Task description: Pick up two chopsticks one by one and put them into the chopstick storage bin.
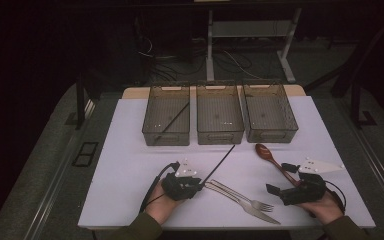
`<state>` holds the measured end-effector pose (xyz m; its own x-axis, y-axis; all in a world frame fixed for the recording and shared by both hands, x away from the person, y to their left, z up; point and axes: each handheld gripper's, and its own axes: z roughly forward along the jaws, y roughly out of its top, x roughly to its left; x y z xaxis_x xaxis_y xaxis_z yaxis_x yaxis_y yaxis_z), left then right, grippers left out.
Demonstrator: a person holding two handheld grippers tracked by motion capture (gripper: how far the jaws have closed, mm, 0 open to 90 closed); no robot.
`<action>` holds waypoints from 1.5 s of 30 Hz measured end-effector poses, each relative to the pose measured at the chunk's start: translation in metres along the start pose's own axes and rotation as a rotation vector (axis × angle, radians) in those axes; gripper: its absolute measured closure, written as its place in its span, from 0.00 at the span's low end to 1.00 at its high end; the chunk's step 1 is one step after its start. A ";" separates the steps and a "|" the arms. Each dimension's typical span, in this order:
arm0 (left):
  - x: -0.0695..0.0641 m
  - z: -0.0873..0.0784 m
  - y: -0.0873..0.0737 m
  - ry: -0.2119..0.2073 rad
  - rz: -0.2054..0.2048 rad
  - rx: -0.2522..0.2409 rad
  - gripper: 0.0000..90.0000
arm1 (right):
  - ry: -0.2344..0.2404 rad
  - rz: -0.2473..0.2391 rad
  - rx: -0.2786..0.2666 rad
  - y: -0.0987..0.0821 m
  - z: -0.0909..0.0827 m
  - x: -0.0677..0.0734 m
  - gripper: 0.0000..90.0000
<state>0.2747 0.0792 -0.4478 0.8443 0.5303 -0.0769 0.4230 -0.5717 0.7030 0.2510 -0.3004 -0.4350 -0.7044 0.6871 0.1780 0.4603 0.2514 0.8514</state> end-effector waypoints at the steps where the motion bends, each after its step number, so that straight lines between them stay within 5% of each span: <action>1: 0.000 0.000 0.000 0.005 0.009 0.001 0.83 | 0.000 0.000 0.000 0.000 0.000 0.000 0.01; 21: -0.002 0.002 0.001 0.057 -0.031 0.013 0.92 | -0.003 -0.002 -0.001 0.000 0.001 0.000 0.01; 39: 0.003 0.001 0.003 0.048 -0.043 0.015 0.95 | 0.001 -0.002 -0.003 0.000 0.000 0.001 0.01; 45: 0.007 -0.005 0.005 0.027 -0.031 -0.021 0.95 | 0.001 -0.002 -0.003 0.001 0.000 0.001 0.01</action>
<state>0.2814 0.0834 -0.4411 0.8216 0.5644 -0.0797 0.4415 -0.5417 0.7153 0.2505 -0.3001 -0.4342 -0.7061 0.6856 0.1770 0.4571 0.2504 0.8534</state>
